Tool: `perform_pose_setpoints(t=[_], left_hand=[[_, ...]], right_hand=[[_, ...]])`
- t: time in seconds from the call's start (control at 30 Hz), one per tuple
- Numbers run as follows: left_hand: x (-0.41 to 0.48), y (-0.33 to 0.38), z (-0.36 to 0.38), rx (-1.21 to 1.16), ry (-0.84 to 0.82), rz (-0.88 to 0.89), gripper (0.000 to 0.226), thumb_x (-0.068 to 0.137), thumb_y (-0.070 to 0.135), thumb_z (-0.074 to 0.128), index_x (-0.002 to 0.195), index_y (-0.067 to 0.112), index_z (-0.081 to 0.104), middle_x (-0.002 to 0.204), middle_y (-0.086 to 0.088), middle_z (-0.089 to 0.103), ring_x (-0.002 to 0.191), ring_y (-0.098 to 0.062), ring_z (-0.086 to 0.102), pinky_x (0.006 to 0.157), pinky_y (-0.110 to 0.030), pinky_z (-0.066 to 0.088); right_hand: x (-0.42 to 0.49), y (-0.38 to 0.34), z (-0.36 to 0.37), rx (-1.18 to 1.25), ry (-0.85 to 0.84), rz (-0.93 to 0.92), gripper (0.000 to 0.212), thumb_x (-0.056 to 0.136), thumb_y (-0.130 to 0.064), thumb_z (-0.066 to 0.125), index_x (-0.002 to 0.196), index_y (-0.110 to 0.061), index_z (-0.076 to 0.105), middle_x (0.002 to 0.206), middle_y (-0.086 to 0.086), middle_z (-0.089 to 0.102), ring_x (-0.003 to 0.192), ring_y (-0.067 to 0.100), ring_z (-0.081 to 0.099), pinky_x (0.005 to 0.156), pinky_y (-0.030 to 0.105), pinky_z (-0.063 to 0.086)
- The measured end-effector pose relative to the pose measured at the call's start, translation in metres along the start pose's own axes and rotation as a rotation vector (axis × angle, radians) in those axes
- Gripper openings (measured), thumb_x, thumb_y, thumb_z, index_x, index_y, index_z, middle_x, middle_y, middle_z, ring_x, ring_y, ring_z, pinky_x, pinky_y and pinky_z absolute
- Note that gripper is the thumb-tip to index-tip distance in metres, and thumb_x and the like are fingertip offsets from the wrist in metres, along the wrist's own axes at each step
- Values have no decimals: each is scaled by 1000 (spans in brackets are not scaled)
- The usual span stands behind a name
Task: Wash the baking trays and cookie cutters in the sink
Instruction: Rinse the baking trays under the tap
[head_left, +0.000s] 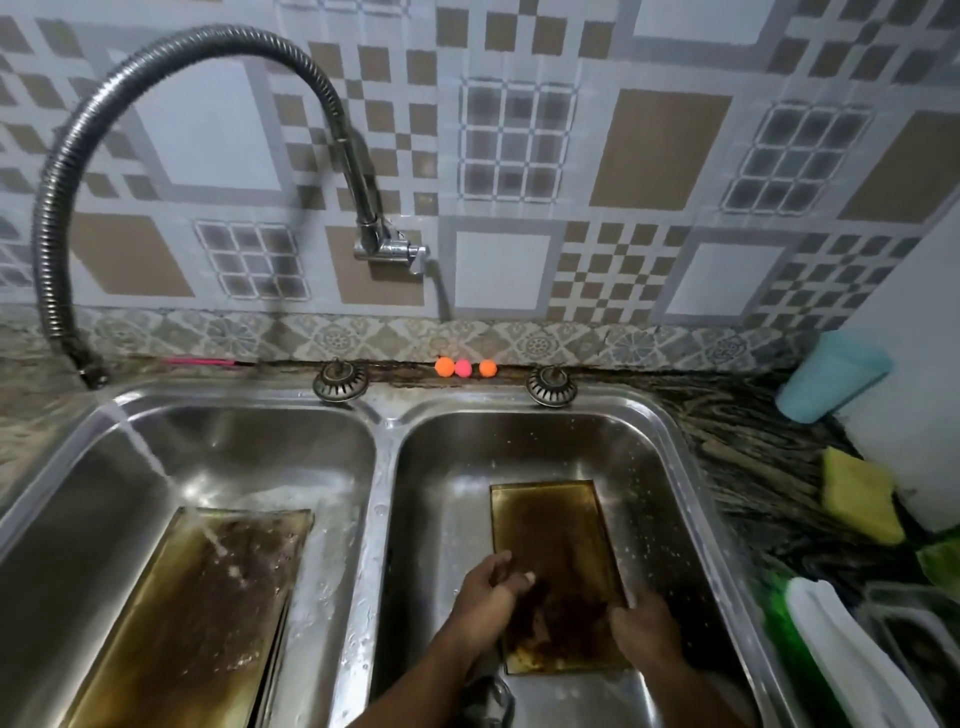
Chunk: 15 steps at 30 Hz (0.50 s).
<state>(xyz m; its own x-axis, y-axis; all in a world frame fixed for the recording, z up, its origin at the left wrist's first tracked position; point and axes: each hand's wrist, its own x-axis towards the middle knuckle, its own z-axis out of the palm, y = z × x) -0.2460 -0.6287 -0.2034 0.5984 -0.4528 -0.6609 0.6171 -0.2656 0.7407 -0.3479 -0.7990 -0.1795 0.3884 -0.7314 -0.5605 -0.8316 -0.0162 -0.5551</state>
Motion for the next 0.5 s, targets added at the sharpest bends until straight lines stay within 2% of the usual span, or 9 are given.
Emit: perform_pose_setpoints(t=[0.1, 0.13, 0.2, 0.23, 0.3, 0.37, 0.43, 0.5], left_hand=[[-11, 13, -10, 127, 53, 87, 48, 82, 36, 73, 128, 27, 62, 123, 6, 68, 113, -13, 64, 104, -34, 51], [-16, 21, -15, 158, 88, 128, 44, 82, 34, 73, 124, 27, 64, 116, 6, 71, 107, -12, 66, 99, -31, 53], [-30, 39, -30, 208, 145, 236, 24, 88, 22, 68, 111, 26, 68, 96, 4, 74, 89, -14, 70, 80, -25, 57], [-40, 50, -40, 225, 174, 295, 16, 91, 17, 63, 102, 27, 69, 89, 3, 74, 84, -18, 71, 74, -28, 57], [-59, 70, -66, 236, 258, 383, 21, 94, 12, 57, 92, 30, 69, 85, 3, 73, 78, -16, 71, 72, -30, 58], [-78, 84, -101, 242, 373, 457, 25, 92, 10, 56, 86, 30, 69, 78, 7, 73, 69, -6, 68, 66, -24, 57], [-95, 92, -142, 222, 468, 479, 20, 87, 14, 57, 84, 28, 71, 73, 5, 73, 64, -11, 67, 62, -25, 56], [-106, 91, -188, 244, 534, 457, 17, 84, 17, 57, 85, 28, 70, 75, 4, 73, 69, -17, 69, 64, -25, 56]], right_hand=[[-15, -25, -3, 34, 32, -83, 47, 91, -11, 60, 137, -13, 56, 134, 16, 59, 122, 35, 56, 103, 37, 44], [-23, -38, -2, 52, 33, -128, 41, 91, -14, 61, 132, -16, 59, 130, 13, 62, 116, 31, 58, 99, 38, 48], [-36, -64, 5, 77, 32, -214, 30, 94, -18, 59, 124, -21, 61, 118, 4, 65, 102, 21, 60, 82, 33, 52], [-45, -80, 12, 109, 29, -250, 27, 95, -17, 58, 121, -23, 61, 113, 1, 65, 97, 18, 61, 77, 33, 53], [-68, -113, 33, 161, 17, -344, 23, 94, -14, 58, 113, -25, 64, 103, -1, 69, 92, 19, 65, 82, 39, 57], [-99, -144, 61, 227, 3, -459, 20, 89, -12, 57, 96, -27, 66, 89, 2, 72, 86, 26, 69, 82, 41, 58], [-135, -168, 96, 285, -28, -538, 25, 87, -6, 57, 88, -29, 64, 82, 4, 71, 78, 29, 70, 71, 37, 57], [-170, -182, 135, 317, -79, -584, 25, 88, -2, 59, 90, -25, 67, 81, 1, 71, 74, 23, 69, 70, 34, 56]])
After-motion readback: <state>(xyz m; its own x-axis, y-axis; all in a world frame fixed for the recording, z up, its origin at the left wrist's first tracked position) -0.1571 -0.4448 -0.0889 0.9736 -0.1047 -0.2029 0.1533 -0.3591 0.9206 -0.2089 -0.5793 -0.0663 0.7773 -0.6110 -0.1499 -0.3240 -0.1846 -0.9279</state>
